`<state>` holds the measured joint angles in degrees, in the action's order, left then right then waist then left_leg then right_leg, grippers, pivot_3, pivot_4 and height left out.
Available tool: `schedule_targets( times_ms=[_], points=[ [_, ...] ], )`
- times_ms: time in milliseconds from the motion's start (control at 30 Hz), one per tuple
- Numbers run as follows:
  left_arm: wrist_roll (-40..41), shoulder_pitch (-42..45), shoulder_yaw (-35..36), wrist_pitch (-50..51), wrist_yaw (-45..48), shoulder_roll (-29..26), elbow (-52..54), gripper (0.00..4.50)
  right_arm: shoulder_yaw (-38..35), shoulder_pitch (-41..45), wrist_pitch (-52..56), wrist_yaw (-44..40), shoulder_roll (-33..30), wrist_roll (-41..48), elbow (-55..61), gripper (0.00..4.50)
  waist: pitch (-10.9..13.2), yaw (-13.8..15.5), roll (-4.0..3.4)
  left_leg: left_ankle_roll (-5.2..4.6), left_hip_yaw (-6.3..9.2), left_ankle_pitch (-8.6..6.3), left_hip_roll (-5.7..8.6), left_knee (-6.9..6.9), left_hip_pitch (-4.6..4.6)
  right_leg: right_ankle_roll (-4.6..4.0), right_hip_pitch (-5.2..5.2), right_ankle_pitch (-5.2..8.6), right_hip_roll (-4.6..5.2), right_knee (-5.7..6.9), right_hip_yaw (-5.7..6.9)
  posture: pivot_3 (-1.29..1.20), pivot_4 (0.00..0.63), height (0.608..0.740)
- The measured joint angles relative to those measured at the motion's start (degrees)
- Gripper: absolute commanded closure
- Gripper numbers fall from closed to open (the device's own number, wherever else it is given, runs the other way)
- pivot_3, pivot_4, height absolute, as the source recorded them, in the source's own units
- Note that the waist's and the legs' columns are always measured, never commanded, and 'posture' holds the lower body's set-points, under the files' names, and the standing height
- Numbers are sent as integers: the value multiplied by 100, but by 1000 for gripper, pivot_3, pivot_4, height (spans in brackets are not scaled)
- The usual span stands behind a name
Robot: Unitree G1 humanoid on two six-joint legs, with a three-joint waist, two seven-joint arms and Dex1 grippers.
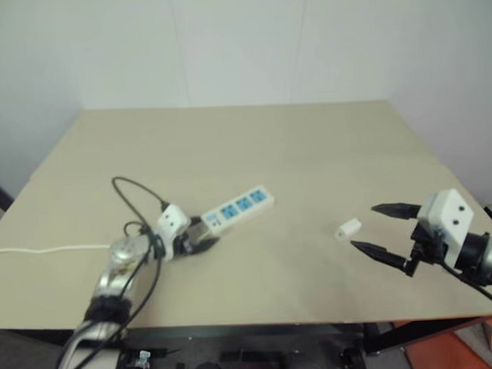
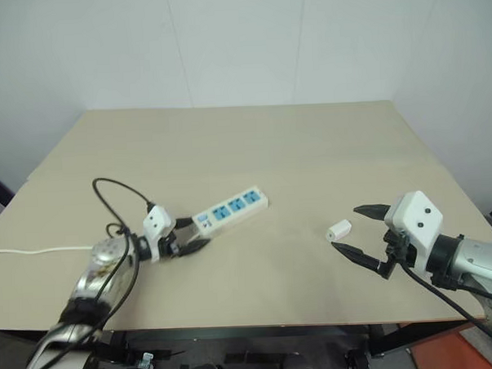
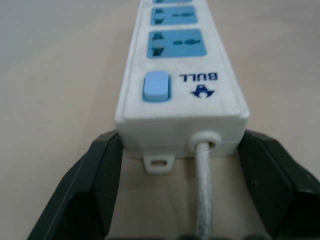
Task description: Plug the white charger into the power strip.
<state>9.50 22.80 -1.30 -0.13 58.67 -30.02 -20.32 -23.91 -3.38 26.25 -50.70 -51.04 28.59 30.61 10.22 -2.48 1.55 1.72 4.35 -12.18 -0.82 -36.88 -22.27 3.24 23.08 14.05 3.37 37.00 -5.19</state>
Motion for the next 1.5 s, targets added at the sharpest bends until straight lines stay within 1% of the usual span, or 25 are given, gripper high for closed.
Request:
schedule_targets(
  times_ms=[67, 133, 233, 400, 533, 733, 833, 967, 1200, 1500],
  points=[
    [119, -260, 8, 221, 73, -122, 437, 514, 22, 36, 0, -5, 0, 0, 2, 0, 0, 29, 0, -1, 0, 2, 0, -3, 0, 26, -1, 15, 0, -1, 1, 0, 150, 740],
    [240, -406, 14, 410, 177, -173, 734, 20, 60, 115, 0, -25, 0, 0, -7, 0, 0, 62, 0, -1, -1, 2, 1, -6, 0, 28, -5, 16, 2, -6, 1, 0, 150, 740],
    [385, -445, 5, 523, 255, -173, 869, 20, 88, 260, 0, -48, -2, -1, -42, 0, 0, 66, 0, -1, -1, 1, 0, -4, -5, 26, -2, 16, 0, -14, 2, 0, 150, 740],
    [642, -394, 79, 507, 248, -89, 928, 20, 88, 273, 0, -114, -2, -4, -91, 0, 0, 74, 0, -2, -1, 0, 1, -4, -10, 12, 2, 7, 2, -14, 2, 0, 150, 740],
    [622, 22, 136, -70, 165, 110, 385, 20, 94, 281, 0, -127, -2, -4, -90, 0, 0, 111, 1, -2, -2, 1, 2, -6, -2, 26, -5, 14, 0, -13, 2, 0, 150, 740],
    [507, 592, -40, -647, 425, 396, -632, 20, 96, 322, 0, -120, -2, 0, -82, 0, -1, 132, 1, -2, -3, 1, 3, -4, -6, 14, -3, 7, 1, -17, 1, 0, 150, 740],
    [412, 728, -120, -880, 554, 457, -877, 20, 94, 319, 5, -114, -2, 32, -51, 0, -3, 142, 0, -2, -3, 1, 3, -5, -1, 18, -9, 9, 1, -17, 1, 0, 150, 740],
    [409, 658, -167, -868, 631, 555, -867, 20, 80, 275, 37, -91, -2, 99, 60, 0, -3, 130, 0, -2, -3, 1, 2, -5, -4, 26, -4, 14, -1, -16, 0, 0, 150, 740],
    [436, 476, -103, -718, 642, 458, -419, 20, 77, 263, 60, -26, -2, 152, 107, 0, -3, 138, 0, -2, -3, 1, 2, -5, -6, 16, -2, 8, 0, -16, 0, 0, 150, 740],
    [396, 142, -91, -693, 470, 426, -448, 20, 116, 485, 60, -30, -3, 197, 89, 0, -2, 140, 0, -2, -2, 1, 2, -5, -8, 19, -1, 10, 0, -17, 1, 0, 150, 740]
  ],
)
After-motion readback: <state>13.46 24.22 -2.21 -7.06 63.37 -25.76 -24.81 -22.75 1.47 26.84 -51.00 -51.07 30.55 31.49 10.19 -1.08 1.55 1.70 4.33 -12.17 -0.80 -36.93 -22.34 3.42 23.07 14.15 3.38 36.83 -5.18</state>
